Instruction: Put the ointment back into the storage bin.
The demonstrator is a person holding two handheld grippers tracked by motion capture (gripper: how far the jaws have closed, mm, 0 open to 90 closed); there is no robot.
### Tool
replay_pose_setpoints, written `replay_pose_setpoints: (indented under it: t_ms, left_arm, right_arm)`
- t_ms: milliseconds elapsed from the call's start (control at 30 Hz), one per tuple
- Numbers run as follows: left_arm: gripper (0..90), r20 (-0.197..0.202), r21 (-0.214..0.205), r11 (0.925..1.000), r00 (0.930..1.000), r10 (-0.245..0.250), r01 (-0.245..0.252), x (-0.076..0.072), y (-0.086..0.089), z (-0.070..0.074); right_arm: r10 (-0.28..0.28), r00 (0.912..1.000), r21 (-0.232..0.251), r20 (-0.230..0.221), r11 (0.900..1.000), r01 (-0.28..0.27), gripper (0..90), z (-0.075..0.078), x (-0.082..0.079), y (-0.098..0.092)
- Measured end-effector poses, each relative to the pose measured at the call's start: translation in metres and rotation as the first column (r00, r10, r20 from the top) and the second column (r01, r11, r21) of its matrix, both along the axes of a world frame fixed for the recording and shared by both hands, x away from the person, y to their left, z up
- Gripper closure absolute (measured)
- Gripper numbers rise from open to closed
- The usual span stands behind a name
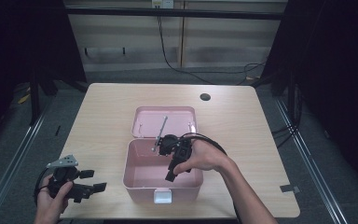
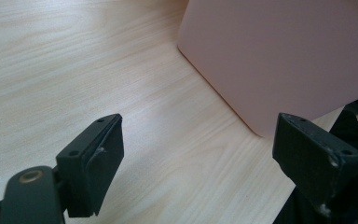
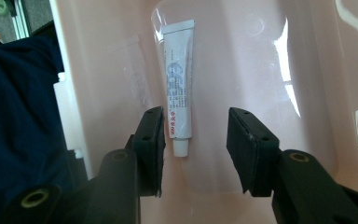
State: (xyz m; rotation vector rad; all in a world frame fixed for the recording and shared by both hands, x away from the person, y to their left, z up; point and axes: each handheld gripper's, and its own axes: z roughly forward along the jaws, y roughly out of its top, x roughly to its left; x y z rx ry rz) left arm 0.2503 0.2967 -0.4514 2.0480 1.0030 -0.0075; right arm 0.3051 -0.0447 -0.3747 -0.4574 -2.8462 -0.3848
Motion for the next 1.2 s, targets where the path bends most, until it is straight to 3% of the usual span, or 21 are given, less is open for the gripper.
replay_pose_setpoints:
  t_ms: [767, 1200]
  left_arm:
    - [16.5, 0.000, 0.006, 1.0000, 1.0000, -0.004, 0.004, 0.000, 0.000, 0.000]
    - [16.4, 0.000, 0.010, 1.0000, 1.0000, 0.000, 0.000, 0.001, 0.000, -0.001]
  right_arm:
    - [-0.081, 0.9956, 0.041, 0.047, 0.9960, 0.079, 55.8, 0.030, -0.004, -0.042]
    - [-0.152, 0.9860, 0.093, 0.069, 0.9850, 0.145, 52.6, 0.043, -0.008, -0.075]
